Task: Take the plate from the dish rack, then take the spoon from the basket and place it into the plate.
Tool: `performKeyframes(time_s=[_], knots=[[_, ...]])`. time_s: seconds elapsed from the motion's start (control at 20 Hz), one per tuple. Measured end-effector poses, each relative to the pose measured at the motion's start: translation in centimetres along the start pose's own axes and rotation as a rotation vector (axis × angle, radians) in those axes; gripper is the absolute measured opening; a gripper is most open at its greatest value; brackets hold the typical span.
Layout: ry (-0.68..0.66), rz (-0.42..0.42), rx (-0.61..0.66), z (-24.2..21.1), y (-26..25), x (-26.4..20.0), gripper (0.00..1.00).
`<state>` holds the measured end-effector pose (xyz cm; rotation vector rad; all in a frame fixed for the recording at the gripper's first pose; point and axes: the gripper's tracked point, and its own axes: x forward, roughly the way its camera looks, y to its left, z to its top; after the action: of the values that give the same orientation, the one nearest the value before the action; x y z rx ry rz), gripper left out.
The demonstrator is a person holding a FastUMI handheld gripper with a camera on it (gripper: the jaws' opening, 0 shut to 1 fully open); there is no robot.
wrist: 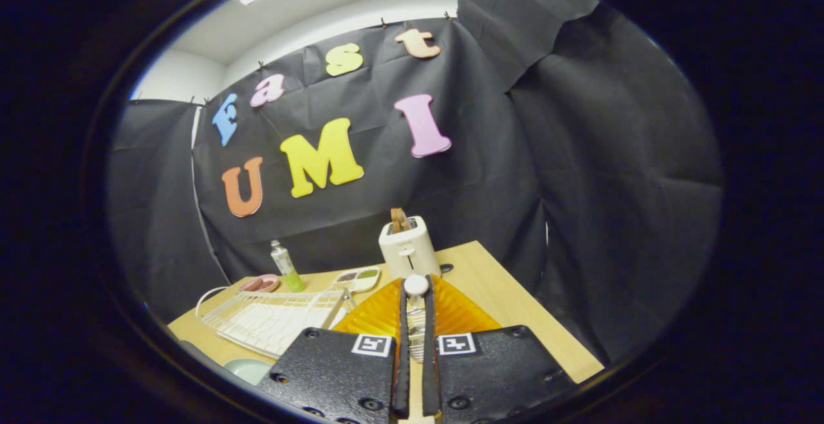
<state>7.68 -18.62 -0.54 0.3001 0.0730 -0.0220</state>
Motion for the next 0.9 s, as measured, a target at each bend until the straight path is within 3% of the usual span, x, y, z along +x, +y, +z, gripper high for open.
performKeyframes(time_s=[0.4,0.6,0.9], knots=[[0.012,0.255,-0.072,2.1,10.7,-7.8,0.13],[0.08,0.408,-0.156,0.1,16.8,-10.5,0.13],[0.237,0.558,-0.326,-5.9,22.6,-11.3,0.13]])
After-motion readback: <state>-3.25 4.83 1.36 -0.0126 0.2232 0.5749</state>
